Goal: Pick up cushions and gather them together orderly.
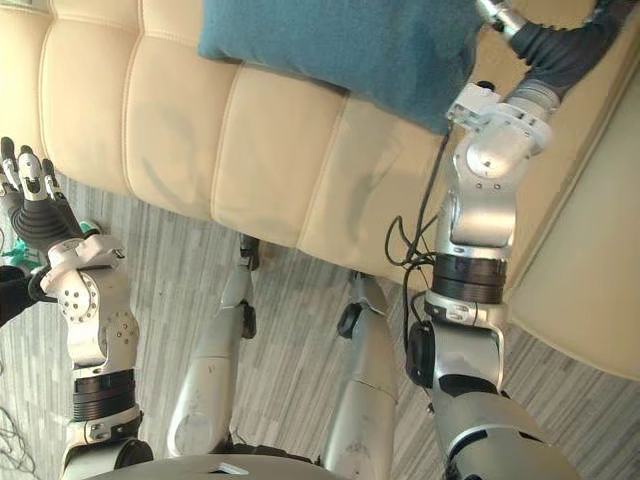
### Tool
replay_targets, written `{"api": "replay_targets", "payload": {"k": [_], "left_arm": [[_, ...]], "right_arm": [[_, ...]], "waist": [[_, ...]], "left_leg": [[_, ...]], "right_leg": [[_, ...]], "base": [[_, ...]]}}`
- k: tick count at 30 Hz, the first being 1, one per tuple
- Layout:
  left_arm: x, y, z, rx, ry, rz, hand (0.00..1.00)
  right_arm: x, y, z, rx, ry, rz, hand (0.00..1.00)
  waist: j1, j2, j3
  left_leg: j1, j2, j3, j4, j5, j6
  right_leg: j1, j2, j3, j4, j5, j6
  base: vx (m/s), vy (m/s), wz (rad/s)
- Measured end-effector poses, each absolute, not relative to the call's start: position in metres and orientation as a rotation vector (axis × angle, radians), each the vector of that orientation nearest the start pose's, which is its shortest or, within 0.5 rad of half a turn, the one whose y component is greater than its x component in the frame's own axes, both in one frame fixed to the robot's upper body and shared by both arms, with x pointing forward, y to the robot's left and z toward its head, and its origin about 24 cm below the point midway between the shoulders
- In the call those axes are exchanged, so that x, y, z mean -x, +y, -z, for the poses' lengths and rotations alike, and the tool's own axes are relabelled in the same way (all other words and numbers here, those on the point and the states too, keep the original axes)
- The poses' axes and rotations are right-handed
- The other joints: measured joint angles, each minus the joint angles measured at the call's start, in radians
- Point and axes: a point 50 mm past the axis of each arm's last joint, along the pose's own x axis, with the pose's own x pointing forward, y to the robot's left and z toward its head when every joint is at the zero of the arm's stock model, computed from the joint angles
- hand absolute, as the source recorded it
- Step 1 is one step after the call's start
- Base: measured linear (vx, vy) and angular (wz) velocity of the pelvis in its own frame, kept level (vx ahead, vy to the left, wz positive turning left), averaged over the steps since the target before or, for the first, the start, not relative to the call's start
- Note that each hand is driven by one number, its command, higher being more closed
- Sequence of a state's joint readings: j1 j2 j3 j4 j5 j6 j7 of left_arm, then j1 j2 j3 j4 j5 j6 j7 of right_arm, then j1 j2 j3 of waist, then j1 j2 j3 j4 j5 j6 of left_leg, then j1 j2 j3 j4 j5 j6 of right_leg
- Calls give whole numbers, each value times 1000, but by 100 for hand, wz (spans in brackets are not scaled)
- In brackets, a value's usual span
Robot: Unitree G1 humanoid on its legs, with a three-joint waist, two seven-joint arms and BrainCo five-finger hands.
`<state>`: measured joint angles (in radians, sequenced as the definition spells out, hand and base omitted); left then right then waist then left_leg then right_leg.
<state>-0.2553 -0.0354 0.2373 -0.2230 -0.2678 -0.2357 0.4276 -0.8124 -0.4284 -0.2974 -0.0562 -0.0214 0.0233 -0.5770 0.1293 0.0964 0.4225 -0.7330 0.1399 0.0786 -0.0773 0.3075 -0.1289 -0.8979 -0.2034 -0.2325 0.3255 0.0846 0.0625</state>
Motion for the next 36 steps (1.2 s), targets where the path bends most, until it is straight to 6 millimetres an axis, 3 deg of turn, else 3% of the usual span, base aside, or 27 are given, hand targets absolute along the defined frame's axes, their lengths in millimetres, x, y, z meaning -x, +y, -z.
{"api": "replay_targets", "payload": {"k": [5,9,12,14,19,20,21,22,24,26,28,32,36], "left_arm": [[-262,209,-163,389,-632,-520,0],[-262,209,-155,353,-595,-498,0],[-262,211,-139,270,-519,-481,0],[-263,209,-125,248,-446,-473,0],[-255,214,-80,204,-252,-493,0],[-253,215,-72,189,-217,-498,0],[-248,216,-55,168,-140,-493,0],[-246,216,-48,158,-112,-488,0],[-236,213,-11,128,54,-461,0],[-228,209,11,96,158,-432,0],[-214,205,46,35,331,-388,0],[-176,210,95,-26,598,-389,0],[-138,218,122,-51,778,-405,0]], "right_arm": [[-280,-260,-297,135,-921,780,0],[-270,-257,-280,190,-903,729,0],[-265,-250,-249,195,-827,677,0],[-263,-242,-218,177,-734,645,0],[-252,-214,-131,142,-414,504,0],[-251,-214,-119,138,-364,499,0],[-247,-213,-90,139,-246,475,0],[-246,-214,-80,142,-201,469,0],[-232,-214,-28,143,22,443,0],[-222,-213,0,132,146,433,0],[-205,-211,36,117,312,417,0],[-174,-205,84,114,561,380,0],[-156,-201,107,142,696,336,0]], "waist": [[-22,-29,18],[-31,-35,20],[-47,-55,12],[-56,-73,3],[-79,-124,-83],[-81,-126,-100],[-83,-131,-131],[-86,-132,-140],[-89,-133,-208],[-102,-131,-212],[-112,-137,-248],[-125,-145,-301],[-128,-147,-344]], "left_leg": [[57,5,0,0,-3,1],[111,4,-1,0,-19,6],[168,3,1,0,-34,8],[216,4,4,0,-46,4],[323,22,37,1,-87,-2],[338,27,42,1,-94,-5],[378,34,55,1,-112,-8],[391,36,59,6,-119,-10],[427,48,85,53,-172,-8],[476,48,95,61,-192,-6],[523,47,109,77,-221,-8],[588,41,127,103,-263,-10],[645,30,148,96,-290,-16]], "right_leg": [[53,1,-3,10,-8,-2],[103,1,-5,21,-33,-1],[149,0,-4,34,-55,2],[192,2,-3,38,-71,1],[295,29,3,-7,-76,8],[315,35,3,-22,-72,5],[362,48,8,-52,-65,5],[380,53,12,-66,-59,7],[454,75,33,-143,-29,14],[522,80,41,-184,-17,19],[588,84,55,-232,-2,27],[693,85,75,-321,33,36],[752,86,113,-381,57,36]], "base": [[-6,-82,0],[17,-72,1],[30,-71,-1],[52,-81,-6],[94,-82,-21],[156,-74,-31],[143,-51,-24],[145,-39,-34],[174,-25,-38],[119,10,-23],[87,41,-17],[31,45,-12],[-5,23,-23]]}}
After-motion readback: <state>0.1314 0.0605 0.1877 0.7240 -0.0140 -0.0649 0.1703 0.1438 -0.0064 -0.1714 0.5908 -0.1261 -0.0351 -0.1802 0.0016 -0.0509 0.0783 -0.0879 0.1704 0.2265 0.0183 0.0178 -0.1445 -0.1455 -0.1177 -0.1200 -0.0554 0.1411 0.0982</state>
